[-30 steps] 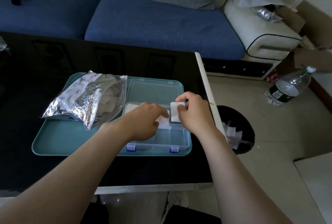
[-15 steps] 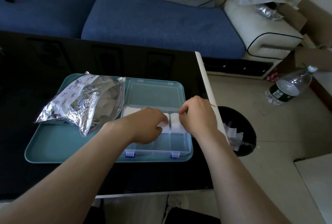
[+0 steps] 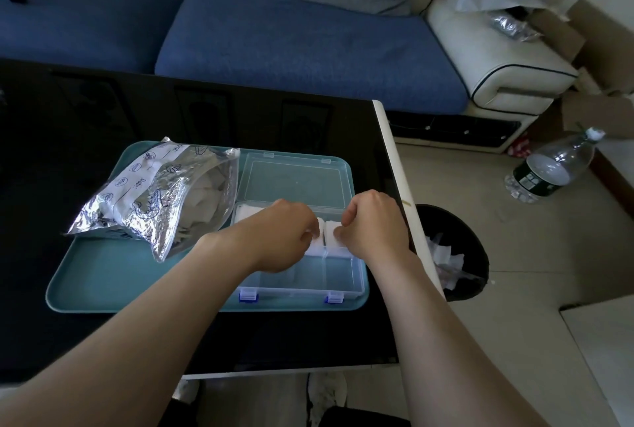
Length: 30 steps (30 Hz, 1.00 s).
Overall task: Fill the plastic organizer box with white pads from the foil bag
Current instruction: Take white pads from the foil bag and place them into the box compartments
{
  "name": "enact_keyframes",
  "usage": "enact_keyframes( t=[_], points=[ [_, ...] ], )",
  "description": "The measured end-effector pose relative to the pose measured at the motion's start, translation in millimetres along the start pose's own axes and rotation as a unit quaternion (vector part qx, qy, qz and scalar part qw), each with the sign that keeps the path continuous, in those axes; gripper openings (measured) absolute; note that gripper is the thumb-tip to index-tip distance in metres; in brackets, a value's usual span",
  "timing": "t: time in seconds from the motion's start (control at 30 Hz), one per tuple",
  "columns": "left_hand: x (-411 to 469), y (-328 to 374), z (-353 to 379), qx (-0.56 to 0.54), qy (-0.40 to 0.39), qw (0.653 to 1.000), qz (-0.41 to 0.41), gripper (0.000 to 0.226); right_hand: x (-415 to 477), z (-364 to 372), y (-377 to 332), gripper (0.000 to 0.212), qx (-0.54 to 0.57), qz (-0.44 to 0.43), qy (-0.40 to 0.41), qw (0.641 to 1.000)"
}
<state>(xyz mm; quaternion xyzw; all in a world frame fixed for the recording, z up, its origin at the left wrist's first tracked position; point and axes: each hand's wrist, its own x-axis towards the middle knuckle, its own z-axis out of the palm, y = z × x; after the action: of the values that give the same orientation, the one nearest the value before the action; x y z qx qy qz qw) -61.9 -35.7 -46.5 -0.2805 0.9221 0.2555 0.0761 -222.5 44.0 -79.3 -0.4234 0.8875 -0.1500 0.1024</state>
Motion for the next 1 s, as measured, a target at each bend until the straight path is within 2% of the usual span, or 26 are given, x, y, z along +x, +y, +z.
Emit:
enact_keyframes(
  t=[0.13,0.27,0.33,0.4,0.5,0.67,0.77,0.87,1.0],
  points=[
    [-5,1,-8,-0.018,0.103,0.994,0.023,0.041,0,-6,-11,0.021,0.022,-0.021,0.003,1.000],
    [-9,-11,-21,-0.016,0.290,0.956,0.051,0.043,-5,-17,-30,0.017,0.099,-0.061,0.036,0.993],
    [-14,-17,-28,0.029,0.370,0.928,0.018,0.045,-8,-19,-39,0.019,0.126,-0.091,0.047,0.987],
    [-21,-25,-34,0.048,0.406,0.910,-0.074,0.048,-11,-17,-48,0.022,0.137,-0.121,0.047,0.982],
    [-31,-39,-38,0.034,0.387,0.897,-0.213,0.048,-13,-14,-59,0.025,0.125,-0.163,0.043,0.978],
    [-41,-63,-39,0.008,0.285,0.904,-0.318,0.052,-22,-10,-86,0.030,0.143,-0.196,-0.003,0.970],
    [-45,-72,-40,-0.015,0.247,0.905,-0.347,0.049,-27,-4,-104,0.032,0.173,-0.209,-0.036,0.962],
    [-48,-77,-43,-0.019,0.224,0.914,-0.337,0.058,-29,3,-121,0.035,0.223,-0.207,-0.050,0.951],
    [-49,-79,-46,-0.004,0.217,0.916,-0.338,0.040,-26,14,-139,0.039,0.260,-0.178,-0.082,0.945]
  ],
)
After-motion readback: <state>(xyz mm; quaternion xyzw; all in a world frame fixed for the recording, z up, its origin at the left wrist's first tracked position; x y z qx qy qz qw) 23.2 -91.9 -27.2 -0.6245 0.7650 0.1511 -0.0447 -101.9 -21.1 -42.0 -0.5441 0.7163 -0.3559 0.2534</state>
